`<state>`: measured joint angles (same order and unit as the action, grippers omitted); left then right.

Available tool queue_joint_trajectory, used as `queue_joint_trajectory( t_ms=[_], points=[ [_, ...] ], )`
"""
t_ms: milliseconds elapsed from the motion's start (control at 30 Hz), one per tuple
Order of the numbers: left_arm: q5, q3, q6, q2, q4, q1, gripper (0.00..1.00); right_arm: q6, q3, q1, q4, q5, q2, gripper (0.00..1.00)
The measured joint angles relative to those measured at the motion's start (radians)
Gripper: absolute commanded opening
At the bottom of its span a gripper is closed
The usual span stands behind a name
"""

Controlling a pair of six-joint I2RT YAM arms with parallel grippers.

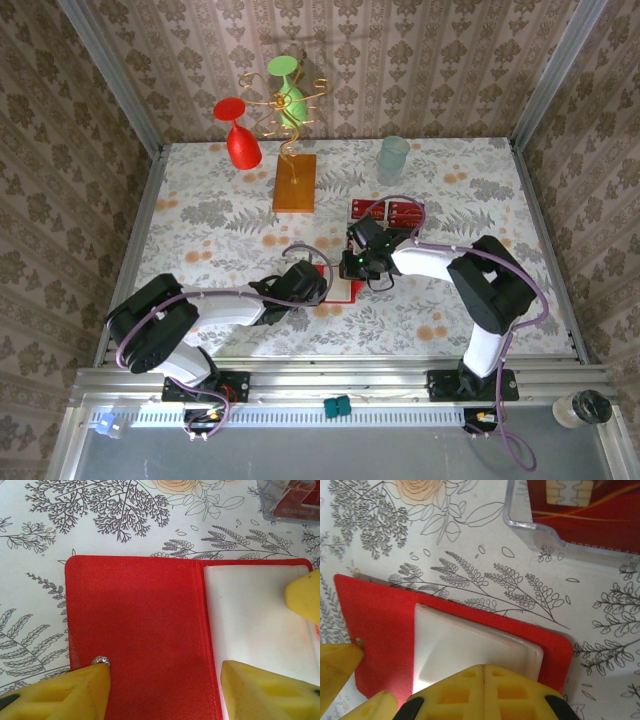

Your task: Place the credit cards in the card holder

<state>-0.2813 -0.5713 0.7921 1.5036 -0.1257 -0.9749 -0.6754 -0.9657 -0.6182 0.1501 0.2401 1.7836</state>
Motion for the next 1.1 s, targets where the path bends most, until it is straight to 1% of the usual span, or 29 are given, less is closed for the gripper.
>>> queue_joint_trajectory(
  t_ms=[267,767,1100],
  points=[
    [0.001,0.000,-0.002,0.000,-0.003,0.000,0.66,-0.001,-0.021,0.000,-0.020,0.020,0.024,0.02],
    [0.000,0.000,-0.011,0.000,-0.010,-0.002,0.70,-0.035,-0.021,-0.006,-0.071,0.075,0.044,0.01],
    [-0.002,0.000,-0.025,0.000,-0.016,-0.008,0.73,-0.053,-0.021,-0.011,-0.094,0.084,0.052,0.01]
  ],
)
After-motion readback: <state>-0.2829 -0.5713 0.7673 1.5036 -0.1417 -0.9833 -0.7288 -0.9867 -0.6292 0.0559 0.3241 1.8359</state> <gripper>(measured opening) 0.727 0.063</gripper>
